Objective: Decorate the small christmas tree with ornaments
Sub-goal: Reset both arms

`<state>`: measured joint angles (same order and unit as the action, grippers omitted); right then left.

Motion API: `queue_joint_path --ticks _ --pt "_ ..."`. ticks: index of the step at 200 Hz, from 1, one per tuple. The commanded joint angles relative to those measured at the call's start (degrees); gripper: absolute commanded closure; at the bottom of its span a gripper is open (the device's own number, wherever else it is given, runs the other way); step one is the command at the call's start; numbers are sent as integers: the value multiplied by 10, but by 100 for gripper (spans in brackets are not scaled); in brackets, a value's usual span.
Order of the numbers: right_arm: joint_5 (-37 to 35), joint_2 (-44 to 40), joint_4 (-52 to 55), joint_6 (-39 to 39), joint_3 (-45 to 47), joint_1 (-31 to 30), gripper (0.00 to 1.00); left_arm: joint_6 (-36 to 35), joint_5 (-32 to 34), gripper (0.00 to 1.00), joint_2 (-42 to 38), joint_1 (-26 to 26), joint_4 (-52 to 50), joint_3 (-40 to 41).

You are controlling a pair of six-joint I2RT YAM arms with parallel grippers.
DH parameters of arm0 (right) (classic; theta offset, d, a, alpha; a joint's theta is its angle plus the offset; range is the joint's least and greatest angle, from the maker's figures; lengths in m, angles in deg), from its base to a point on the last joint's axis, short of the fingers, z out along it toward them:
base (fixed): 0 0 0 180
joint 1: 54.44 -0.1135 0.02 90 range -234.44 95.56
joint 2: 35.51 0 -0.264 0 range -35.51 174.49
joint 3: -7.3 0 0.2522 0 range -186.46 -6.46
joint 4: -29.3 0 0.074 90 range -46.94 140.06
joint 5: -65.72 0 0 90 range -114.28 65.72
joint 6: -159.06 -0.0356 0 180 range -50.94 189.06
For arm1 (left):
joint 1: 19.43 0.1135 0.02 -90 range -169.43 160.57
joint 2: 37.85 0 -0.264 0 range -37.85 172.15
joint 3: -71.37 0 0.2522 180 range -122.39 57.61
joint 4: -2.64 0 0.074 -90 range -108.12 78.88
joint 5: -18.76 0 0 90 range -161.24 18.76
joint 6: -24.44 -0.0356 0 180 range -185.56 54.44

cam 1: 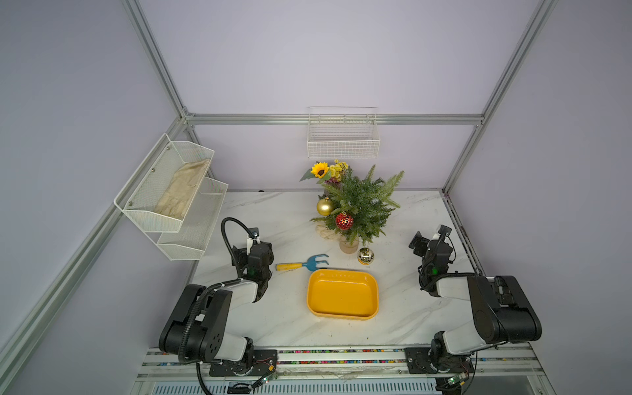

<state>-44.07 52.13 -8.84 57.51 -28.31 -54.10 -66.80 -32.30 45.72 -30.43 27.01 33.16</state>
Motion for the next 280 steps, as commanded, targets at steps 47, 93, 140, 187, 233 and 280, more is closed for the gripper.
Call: queue_joint_path --ticks 47,93,140,187,233,280 --pt "89 130 -203 56 -33 -7 3 -28 -102 0 54 31 241 56" --pt "90 141 -203 69 -39 -17 3 10 -204 0 50 78 144 25" --pt "85 142 -199 71 -40 -20 3 16 -235 0 64 91 136 17" --pt "85 141 -203 72 -38 -21 3 18 -238 0 60 95 138 20" --pt "85 141 -201 72 -39 -21 3 17 -239 0 61 94 147 24" --pt "98 141 -196 81 -42 -24 3 17 -238 0 61 94 148 24"
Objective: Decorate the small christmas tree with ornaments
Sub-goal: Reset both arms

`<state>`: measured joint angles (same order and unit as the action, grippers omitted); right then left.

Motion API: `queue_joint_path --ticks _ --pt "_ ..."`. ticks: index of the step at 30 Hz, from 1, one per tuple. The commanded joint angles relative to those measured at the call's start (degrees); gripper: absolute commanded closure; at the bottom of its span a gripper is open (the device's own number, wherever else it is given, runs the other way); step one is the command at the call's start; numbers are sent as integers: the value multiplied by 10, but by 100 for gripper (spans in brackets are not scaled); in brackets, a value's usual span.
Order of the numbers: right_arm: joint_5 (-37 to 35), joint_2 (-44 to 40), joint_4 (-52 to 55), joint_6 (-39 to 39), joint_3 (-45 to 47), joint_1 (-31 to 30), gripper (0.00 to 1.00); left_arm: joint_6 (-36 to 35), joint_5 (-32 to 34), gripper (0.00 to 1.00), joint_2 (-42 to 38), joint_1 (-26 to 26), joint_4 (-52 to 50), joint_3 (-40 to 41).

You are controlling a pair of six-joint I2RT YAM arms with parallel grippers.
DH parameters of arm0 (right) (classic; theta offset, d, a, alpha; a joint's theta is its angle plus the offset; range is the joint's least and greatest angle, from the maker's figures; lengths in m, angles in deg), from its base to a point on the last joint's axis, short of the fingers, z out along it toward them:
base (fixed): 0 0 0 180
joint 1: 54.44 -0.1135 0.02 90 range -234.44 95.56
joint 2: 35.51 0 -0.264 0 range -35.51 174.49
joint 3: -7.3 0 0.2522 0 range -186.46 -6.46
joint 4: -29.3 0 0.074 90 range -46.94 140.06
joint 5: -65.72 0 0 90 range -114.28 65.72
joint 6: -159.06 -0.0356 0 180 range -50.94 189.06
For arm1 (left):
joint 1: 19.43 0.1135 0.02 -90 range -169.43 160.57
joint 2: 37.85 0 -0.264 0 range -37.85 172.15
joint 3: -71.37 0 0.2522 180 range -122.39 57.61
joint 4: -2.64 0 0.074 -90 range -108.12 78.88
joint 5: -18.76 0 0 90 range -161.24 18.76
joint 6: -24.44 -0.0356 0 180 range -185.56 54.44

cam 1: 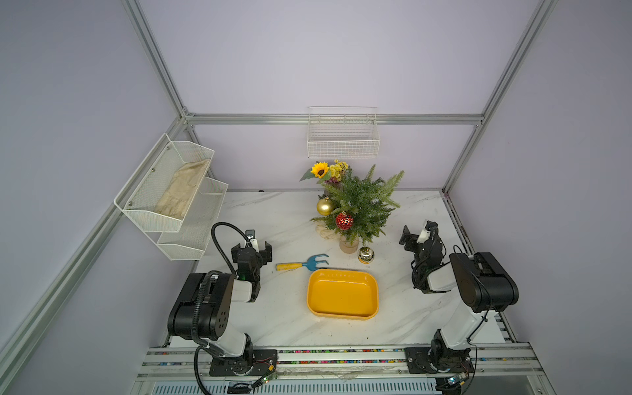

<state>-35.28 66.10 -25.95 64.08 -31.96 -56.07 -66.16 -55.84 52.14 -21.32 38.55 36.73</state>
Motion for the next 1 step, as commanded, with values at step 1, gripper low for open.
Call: queue_joint_path --ticks 1 --pt "9 1 -26 15 -5 -4 3 11 -2 0 -3 4 32 -12"
